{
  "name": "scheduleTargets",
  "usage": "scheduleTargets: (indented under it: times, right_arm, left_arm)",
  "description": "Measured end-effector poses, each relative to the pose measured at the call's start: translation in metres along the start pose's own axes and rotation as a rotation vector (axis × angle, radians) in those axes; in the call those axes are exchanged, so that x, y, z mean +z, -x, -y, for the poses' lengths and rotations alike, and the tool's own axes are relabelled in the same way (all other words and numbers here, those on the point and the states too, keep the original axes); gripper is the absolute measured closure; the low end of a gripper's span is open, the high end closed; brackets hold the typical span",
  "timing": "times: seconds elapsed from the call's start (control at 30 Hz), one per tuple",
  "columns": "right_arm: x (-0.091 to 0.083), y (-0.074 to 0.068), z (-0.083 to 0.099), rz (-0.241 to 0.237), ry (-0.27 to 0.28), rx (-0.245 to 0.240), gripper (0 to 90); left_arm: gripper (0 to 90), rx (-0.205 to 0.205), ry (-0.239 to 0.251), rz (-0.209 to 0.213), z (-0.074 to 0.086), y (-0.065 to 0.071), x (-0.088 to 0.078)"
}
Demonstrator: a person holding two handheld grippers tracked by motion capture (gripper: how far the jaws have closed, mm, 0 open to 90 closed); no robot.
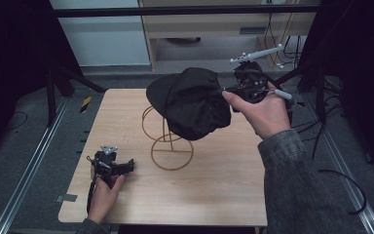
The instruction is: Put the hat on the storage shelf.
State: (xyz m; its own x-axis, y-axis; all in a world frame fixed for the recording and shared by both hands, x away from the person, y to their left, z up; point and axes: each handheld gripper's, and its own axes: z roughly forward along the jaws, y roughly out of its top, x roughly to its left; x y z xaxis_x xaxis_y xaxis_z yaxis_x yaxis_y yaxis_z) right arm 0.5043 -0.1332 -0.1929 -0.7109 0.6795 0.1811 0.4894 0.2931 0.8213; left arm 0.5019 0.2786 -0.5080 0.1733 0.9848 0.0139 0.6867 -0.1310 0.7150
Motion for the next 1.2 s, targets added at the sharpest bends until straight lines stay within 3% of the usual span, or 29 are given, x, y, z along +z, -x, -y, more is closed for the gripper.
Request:
scheduleTargets:
  times: [0.47,0.97,1.2]
  right_arm:
    - [0.022,0.002,-0.004,-0.031,-0.005,0.026,85.6]
    - [0.053,-0.013,-0.01,-0.053,-0.044,-0.017,85.4]
    - [0.068,-0.013,-0.007,-0.06,-0.057,-0.008,85.4]
  left_arm:
    - [0.0,0.0,0.0,0.0,0.0,0.0,0.0]
    - [0.0,0.001,-0.001,-0.001,0.0,0.0,0.0]
    - [0.0,0.0,0.0,0.0,0.0,0.0,0.0]
